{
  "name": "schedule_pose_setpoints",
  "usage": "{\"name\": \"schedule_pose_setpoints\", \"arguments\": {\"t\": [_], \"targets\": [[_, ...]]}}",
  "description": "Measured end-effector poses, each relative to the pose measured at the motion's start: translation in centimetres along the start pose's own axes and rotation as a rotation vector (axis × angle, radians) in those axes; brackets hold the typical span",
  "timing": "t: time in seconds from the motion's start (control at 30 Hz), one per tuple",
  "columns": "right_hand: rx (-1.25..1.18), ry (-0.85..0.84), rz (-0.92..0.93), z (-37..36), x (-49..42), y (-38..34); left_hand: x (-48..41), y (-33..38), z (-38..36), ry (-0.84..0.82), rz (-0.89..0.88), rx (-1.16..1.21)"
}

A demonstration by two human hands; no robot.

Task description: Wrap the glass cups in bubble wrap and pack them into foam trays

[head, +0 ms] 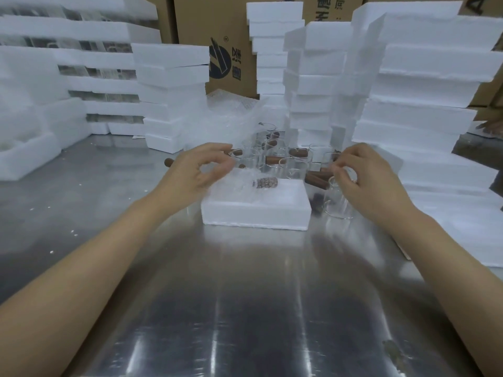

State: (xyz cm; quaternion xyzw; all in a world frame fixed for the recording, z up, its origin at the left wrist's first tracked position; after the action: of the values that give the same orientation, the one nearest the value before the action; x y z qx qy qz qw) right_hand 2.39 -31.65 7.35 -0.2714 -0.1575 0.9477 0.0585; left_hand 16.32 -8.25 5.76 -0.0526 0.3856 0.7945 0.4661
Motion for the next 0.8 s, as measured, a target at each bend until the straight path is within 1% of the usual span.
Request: {"name": "schedule_pose_setpoints", "arguments": {"t": [0.1,0.17,0.3,0.43,0.53,0.6,0.63,0.7,0.8], "targets": [[0.072,0.029,-0.056,0.5,0.2,0.7,0.6,-0.5,-2.0,-0.184,0.055,0.024],[0.116,0.077,-0.094,1.3,0.2,1.0,0.9,-0.8,-3.3,-0.250,0.098,0.027],[0.194,0.174,-0.250,3.8,0.7,2.6,0.8,-0.8,-4.3,-0.226,0.153,0.044],[0.294,0.086,-0.413,5.3,0.9,4.9,0.6,-0.6,-5.0,-0.185,0.170,0.051],[0.213,0.102,-0.418,6.7,1.2,4.9,0.5,-0.6,-5.4,-0.192,0.169,0.037],[0.202,0.109,-0.413,7.6,1.4,4.7,0.4,-0.7,-5.4,-0.195,0.170,0.035],[0.208,0.079,-0.432,7.6,1.5,4.9,0.4,-0.8,-5.4,-0.196,0.168,0.032],[0.240,-0.044,-0.505,7.3,1.9,5.9,0.4,-0.8,-5.4,-0.195,0.163,0.020],[0.349,-0.348,-0.664,5.8,3.1,7.4,0.4,-0.8,-5.4,-0.190,0.164,0.012]]}}
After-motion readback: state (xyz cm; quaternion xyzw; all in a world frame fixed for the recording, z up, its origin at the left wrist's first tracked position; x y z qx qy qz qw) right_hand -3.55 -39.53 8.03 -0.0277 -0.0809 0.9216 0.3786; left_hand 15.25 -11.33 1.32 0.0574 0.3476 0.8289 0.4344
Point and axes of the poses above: each hand's wrist, its own x-axis away from the middle knuckle, its own z-axis out of the back of the hand, y = z × x, the point moved 10 cm from there along -x, towards the middle knuckle, and after that the axes turned 9 degrees about -y, right-handed, at the moved point
